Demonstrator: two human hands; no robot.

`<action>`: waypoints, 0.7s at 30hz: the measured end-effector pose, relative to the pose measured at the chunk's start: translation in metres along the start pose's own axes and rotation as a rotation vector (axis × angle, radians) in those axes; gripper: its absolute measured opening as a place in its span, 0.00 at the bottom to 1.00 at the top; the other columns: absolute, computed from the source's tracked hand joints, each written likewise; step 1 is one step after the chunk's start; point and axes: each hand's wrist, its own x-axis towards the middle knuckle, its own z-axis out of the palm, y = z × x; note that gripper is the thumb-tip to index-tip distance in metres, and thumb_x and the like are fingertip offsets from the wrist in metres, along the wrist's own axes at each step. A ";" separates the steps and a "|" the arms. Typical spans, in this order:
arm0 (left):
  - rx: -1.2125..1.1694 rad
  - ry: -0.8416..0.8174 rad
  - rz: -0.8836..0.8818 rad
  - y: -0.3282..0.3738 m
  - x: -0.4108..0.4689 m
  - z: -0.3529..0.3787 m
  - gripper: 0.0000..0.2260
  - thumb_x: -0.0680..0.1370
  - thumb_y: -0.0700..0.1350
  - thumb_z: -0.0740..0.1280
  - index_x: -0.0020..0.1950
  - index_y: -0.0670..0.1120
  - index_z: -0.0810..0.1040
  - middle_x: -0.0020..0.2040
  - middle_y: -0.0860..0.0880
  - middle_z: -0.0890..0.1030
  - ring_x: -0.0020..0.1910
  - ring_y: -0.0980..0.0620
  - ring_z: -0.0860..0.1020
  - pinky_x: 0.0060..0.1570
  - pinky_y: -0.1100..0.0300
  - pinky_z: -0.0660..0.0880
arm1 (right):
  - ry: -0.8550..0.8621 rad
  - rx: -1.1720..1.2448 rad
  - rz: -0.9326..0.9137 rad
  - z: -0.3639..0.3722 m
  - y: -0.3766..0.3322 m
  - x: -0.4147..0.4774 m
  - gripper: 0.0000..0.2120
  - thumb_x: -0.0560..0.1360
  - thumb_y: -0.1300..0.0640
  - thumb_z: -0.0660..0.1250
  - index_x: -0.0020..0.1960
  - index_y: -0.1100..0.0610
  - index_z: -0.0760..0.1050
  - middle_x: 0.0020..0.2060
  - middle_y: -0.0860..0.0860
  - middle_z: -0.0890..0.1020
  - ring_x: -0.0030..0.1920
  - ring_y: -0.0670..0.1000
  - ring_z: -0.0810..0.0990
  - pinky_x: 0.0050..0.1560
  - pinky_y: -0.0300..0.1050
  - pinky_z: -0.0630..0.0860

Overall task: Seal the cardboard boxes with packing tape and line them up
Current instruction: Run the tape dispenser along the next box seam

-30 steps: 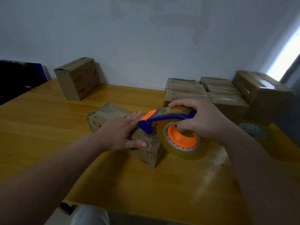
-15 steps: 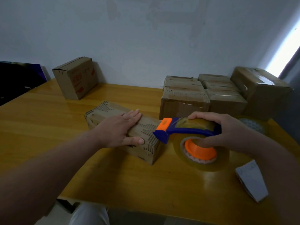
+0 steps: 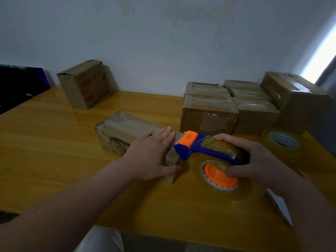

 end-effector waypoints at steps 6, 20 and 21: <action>-0.058 -0.012 0.049 -0.022 -0.004 -0.003 0.44 0.67 0.73 0.40 0.79 0.52 0.46 0.78 0.51 0.46 0.77 0.55 0.49 0.72 0.58 0.44 | 0.046 0.030 -0.027 0.022 -0.005 0.014 0.36 0.65 0.66 0.75 0.63 0.37 0.70 0.52 0.43 0.76 0.44 0.48 0.80 0.39 0.40 0.79; -0.070 -0.068 0.116 -0.044 -0.003 -0.005 0.36 0.71 0.70 0.44 0.77 0.58 0.49 0.78 0.53 0.47 0.77 0.53 0.49 0.74 0.55 0.50 | 0.023 -0.054 -0.073 0.027 -0.005 0.003 0.36 0.65 0.58 0.77 0.64 0.32 0.67 0.50 0.40 0.77 0.42 0.42 0.80 0.36 0.34 0.77; -0.064 -0.070 0.123 -0.044 -0.003 -0.005 0.34 0.71 0.70 0.43 0.76 0.61 0.45 0.78 0.53 0.46 0.77 0.54 0.49 0.74 0.56 0.49 | 0.022 -0.047 -0.073 0.023 -0.004 -0.001 0.36 0.65 0.58 0.77 0.63 0.32 0.68 0.51 0.40 0.77 0.43 0.41 0.80 0.38 0.35 0.78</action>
